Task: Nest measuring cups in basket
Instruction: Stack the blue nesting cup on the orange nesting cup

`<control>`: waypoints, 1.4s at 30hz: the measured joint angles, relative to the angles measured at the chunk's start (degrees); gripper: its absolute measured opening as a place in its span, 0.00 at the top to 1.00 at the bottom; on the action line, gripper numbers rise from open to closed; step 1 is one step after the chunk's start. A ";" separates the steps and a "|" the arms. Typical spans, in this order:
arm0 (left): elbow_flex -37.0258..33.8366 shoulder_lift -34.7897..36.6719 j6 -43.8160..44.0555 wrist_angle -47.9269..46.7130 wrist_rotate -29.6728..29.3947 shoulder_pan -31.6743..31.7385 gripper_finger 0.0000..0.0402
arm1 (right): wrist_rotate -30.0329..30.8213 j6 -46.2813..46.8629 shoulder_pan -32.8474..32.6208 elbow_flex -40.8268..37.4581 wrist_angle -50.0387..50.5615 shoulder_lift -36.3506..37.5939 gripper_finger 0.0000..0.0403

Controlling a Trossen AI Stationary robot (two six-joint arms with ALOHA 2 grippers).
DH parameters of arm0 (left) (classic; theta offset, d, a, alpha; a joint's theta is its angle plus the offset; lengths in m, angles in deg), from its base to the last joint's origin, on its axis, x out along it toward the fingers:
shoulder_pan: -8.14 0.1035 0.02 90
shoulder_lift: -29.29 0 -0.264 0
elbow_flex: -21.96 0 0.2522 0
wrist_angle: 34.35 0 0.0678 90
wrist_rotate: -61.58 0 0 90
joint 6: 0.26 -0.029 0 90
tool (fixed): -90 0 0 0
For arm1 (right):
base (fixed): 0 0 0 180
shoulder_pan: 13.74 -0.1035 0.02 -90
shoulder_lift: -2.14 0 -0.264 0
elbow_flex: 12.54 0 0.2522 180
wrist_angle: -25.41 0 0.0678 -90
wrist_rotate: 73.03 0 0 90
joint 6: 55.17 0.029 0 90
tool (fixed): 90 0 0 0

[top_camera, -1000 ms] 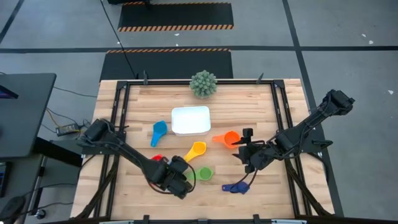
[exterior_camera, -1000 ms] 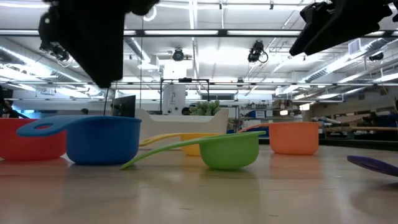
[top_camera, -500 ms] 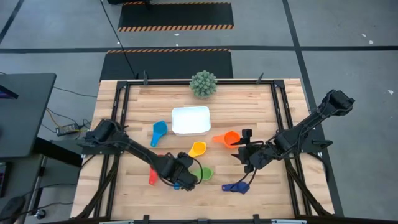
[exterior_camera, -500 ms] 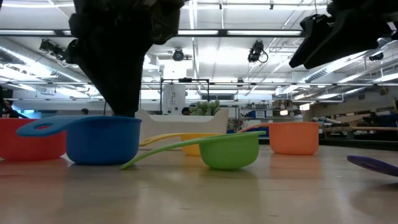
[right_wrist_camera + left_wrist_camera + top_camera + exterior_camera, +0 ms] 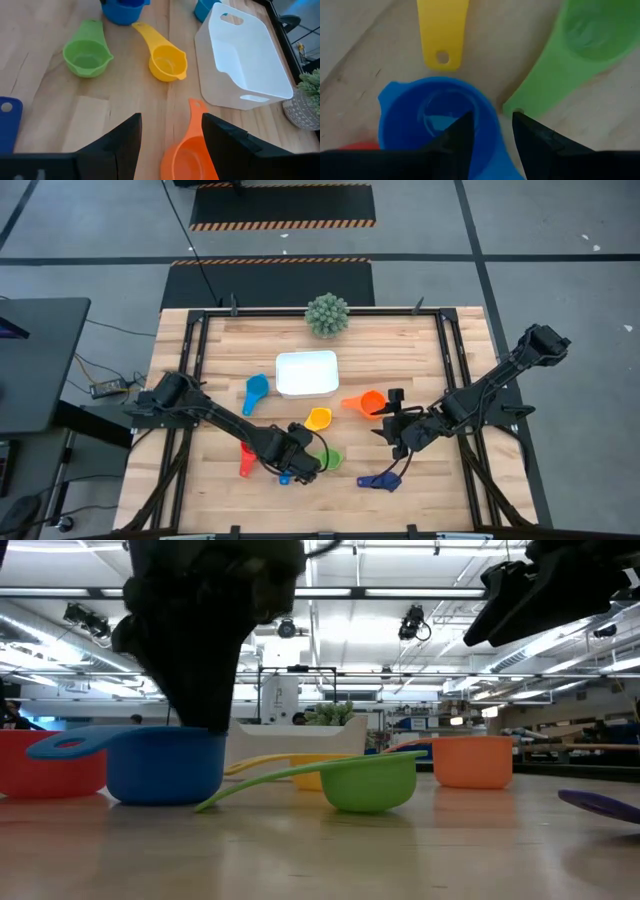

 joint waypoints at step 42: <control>0.09 -1.66 -26.95 -0.48 5.90 -1.71 0.97 | -1.53 -0.93 -0.04 0.00 -1.10 0.00 0.47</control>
